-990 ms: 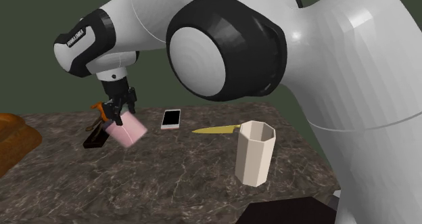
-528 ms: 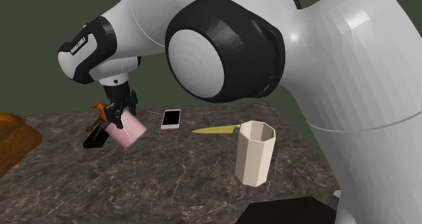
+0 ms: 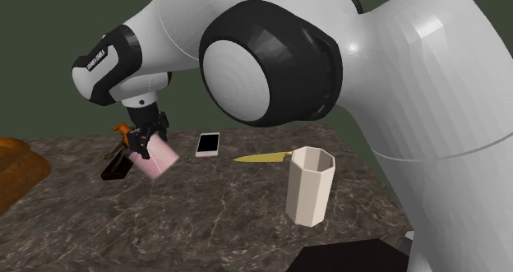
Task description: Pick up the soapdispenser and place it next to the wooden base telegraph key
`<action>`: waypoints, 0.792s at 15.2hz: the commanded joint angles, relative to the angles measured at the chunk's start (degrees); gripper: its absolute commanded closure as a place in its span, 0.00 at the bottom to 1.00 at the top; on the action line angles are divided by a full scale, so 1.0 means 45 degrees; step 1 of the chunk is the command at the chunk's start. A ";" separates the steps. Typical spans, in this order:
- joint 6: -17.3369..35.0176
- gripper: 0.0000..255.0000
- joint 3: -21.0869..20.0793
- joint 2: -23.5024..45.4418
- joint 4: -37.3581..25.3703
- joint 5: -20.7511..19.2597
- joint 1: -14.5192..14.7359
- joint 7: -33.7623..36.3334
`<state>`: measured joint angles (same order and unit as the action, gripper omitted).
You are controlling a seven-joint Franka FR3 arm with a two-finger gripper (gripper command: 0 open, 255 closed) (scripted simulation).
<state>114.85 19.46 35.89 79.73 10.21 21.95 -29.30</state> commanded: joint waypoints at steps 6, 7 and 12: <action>-0.1348 0.00 0.0088 -0.0431 -0.0917 -0.0167 0.0037 0.0148; -0.1348 0.00 0.0088 -0.0431 -0.0917 -0.0167 0.0037 0.0148; -0.1348 0.00 0.0088 -0.0431 -0.0917 -0.0167 0.0037 0.0148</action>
<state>108.82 19.86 33.94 75.65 9.45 22.12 -28.63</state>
